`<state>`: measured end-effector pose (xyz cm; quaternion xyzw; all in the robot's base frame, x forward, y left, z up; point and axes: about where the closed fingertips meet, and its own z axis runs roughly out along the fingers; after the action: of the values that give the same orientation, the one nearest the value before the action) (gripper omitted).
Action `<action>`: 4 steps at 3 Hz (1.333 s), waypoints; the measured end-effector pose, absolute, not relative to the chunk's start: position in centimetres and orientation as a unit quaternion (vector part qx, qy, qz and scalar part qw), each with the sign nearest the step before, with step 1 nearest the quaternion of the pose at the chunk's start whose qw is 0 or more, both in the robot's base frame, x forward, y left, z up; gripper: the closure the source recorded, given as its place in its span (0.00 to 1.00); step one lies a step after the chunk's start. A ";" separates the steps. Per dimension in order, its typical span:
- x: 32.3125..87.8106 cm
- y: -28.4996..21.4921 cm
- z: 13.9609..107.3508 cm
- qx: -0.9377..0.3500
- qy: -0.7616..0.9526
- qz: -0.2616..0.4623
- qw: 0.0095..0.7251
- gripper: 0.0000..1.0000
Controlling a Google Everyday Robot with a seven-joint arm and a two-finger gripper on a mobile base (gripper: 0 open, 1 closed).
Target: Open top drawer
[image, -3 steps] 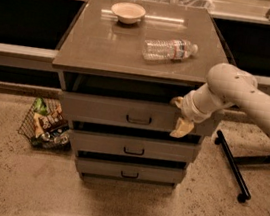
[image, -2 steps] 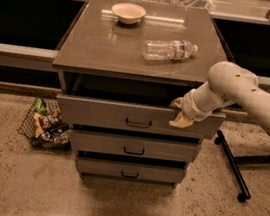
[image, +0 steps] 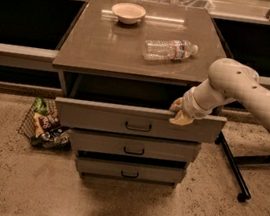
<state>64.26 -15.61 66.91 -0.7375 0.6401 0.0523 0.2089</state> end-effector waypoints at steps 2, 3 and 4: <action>64.3 -15.6 66.9 -0.738 0.640 0.052 0.209 0.59; 64.3 -15.6 66.9 -0.738 0.640 0.052 0.209 0.35; 64.3 -15.6 66.9 -0.738 0.640 0.052 0.209 0.11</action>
Offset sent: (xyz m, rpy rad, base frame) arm 0.0000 0.0000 0.0001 0.0000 0.0000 0.0001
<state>64.26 -15.60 66.90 -0.7376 0.6400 0.0524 0.2088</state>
